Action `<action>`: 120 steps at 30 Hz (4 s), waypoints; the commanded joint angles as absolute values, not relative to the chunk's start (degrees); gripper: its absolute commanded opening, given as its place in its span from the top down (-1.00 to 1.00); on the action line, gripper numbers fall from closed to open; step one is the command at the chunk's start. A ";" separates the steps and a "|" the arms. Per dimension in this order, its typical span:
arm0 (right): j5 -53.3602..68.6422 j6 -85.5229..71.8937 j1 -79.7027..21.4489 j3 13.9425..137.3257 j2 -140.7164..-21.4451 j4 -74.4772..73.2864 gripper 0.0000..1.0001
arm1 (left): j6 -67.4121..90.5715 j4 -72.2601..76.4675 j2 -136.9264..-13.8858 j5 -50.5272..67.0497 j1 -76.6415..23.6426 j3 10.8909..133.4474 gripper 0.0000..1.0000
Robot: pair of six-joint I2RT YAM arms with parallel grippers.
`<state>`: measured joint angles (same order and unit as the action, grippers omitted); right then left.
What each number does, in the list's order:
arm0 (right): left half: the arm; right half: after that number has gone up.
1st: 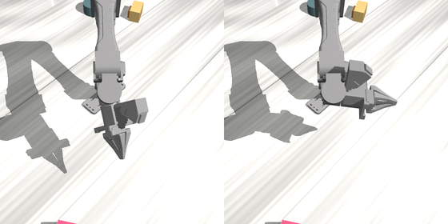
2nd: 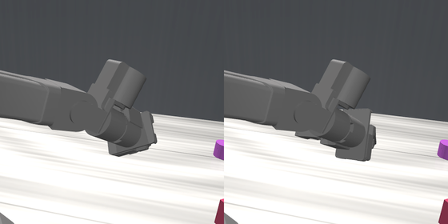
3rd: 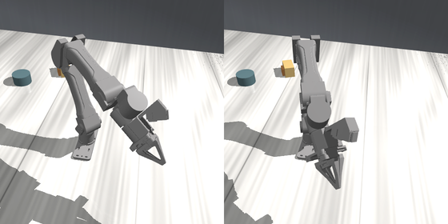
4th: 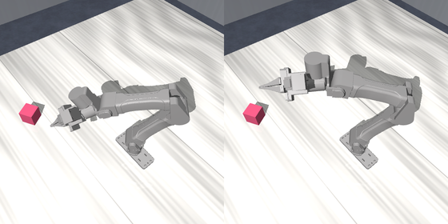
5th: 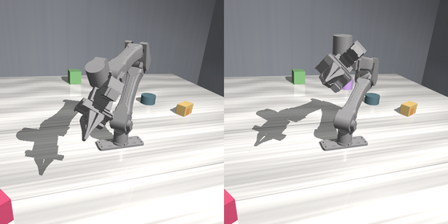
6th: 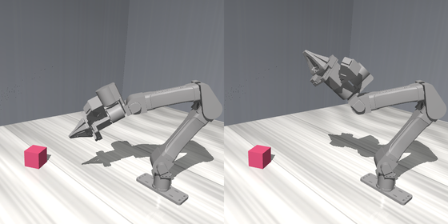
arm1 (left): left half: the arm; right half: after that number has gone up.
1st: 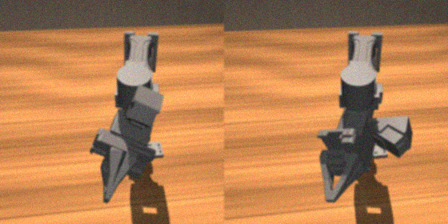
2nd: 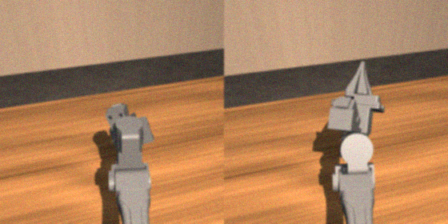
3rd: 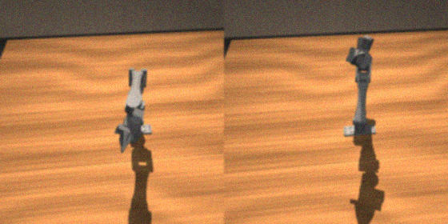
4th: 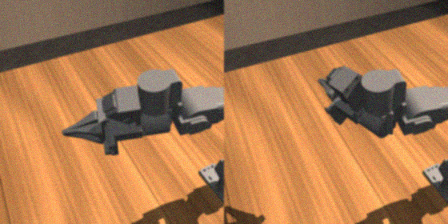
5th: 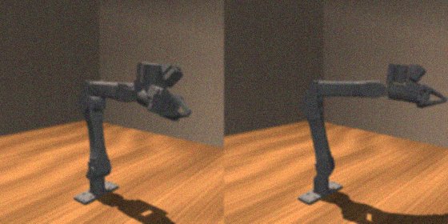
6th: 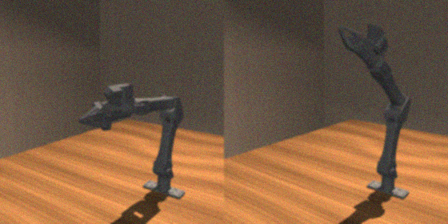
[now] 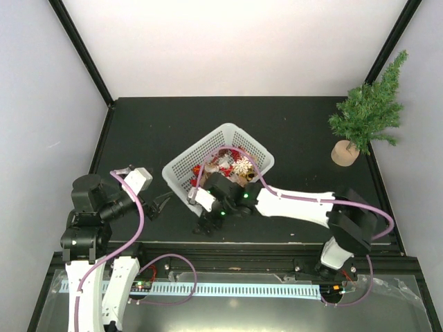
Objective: Decorate the small christmas tree
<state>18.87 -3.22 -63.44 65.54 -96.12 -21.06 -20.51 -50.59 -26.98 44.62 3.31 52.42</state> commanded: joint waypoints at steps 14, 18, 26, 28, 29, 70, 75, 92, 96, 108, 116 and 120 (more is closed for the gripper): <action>7.21 -10.25 -63.98 58.75 -78.80 -18.85 -1.00 | -17.93 -46.57 -24.09 40.91 3.82 50.11 -0.98; 5.89 -10.08 -63.98 69.40 -88.30 -21.27 -1.00 | -14.97 -44.83 -23.87 35.92 5.00 50.18 -0.98; -3.74 -18.37 -63.81 91.85 -108.98 -27.94 -1.00 | -7.35 -39.38 -22.17 15.96 9.88 48.85 -0.98; -7.62 -21.39 -63.57 96.63 -111.49 -29.23 -0.99 | -5.89 -38.64 -21.73 12.37 11.27 48.71 -0.98; -8.64 -22.00 -63.38 98.27 -112.44 -29.10 -0.99 | -5.41 -38.28 -21.35 11.21 12.01 48.58 -0.98; -11.12 -14.24 -61.44 95.29 -119.54 -30.23 -0.91 | -6.23 -35.63 -13.23 20.43 14.68 45.30 -0.98; -8.89 -14.55 -62.03 89.39 -114.06 -30.10 -0.89 | -6.42 -35.64 -13.18 21.61 14.68 45.29 -0.98; -19.84 -25.37 -59.30 104.26 -120.37 -39.00 -1.00 | -6.85 -35.63 -13.82 22.48 14.68 44.93 -0.98; -18.45 -27.39 -58.59 104.56 -121.24 -39.79 -1.00 | -6.94 -35.68 -13.73 22.50 14.69 44.91 -0.98; -7.18 -30.35 -57.40 98.77 -119.08 -34.42 -1.00 | -7.16 -35.55 -13.14 23.17 14.72 44.69 -0.98; 9.42 -34.26 -57.48 95.12 -117.77 -24.29 -1.00 | -7.47 -35.57 -12.92 23.70 14.68 44.63 -0.98; 13.32 -36.38 -57.48 94.81 -117.93 -21.06 -1.00 | -7.47 -35.50 -12.92 23.73 14.70 44.56 -0.98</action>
<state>5.56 -33.32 -57.39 95.22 -120.38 -27.40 -6.92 -36.40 -13.85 22.81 14.26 44.73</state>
